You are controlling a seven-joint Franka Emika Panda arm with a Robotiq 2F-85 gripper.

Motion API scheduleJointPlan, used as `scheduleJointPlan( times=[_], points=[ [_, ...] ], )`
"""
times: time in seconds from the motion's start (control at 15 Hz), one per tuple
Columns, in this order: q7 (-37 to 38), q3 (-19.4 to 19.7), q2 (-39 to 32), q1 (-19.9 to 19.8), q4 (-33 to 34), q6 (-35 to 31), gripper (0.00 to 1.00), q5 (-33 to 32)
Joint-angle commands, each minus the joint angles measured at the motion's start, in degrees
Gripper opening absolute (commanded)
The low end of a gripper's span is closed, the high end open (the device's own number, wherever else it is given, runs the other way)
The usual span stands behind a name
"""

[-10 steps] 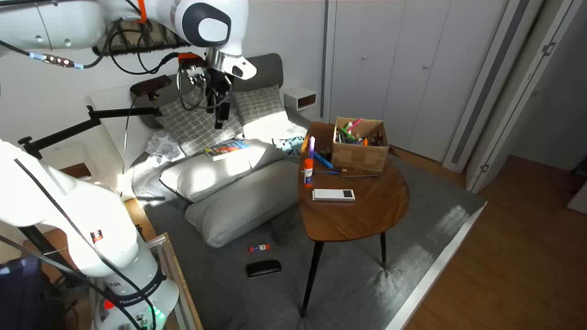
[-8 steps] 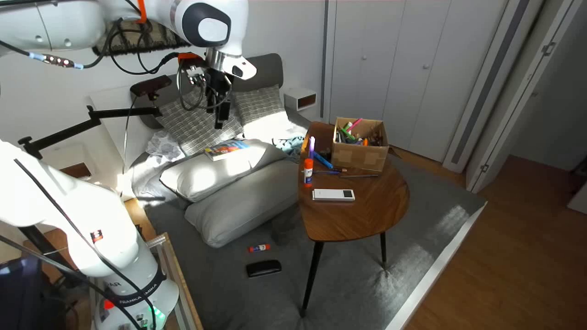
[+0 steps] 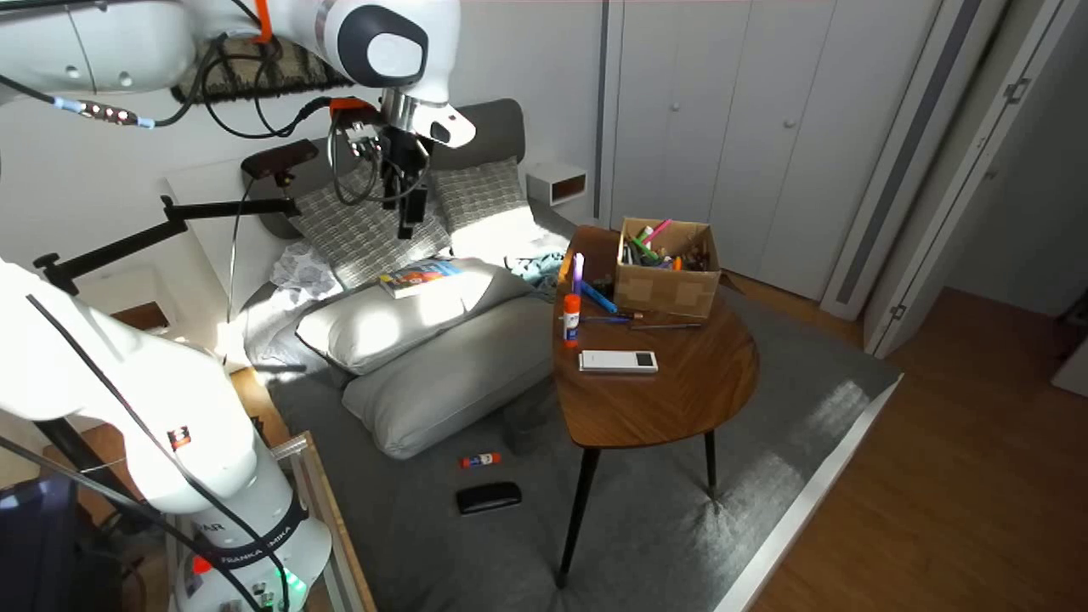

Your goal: Press the middle button on the white remote three times

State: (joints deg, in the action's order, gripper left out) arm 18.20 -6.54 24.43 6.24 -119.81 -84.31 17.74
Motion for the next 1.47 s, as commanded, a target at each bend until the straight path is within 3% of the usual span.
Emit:
scheduleJointPlan(
  times=[0.0,0.33,0.67,1.4],
  points=[
    [-0.3,-0.8,0.0,-1.0,0.2,0.3,1.00,0.3],
    [-0.8,-0.3,-0.4,-1.4,0.4,-0.3,1.00,0.4],
    [-1.6,3.5,-3.1,-5.3,2.1,-0.6,1.00,-0.1],
    [1.8,9.6,-9.7,-13.4,5.9,-15.2,1.00,-4.7]
  ],
)
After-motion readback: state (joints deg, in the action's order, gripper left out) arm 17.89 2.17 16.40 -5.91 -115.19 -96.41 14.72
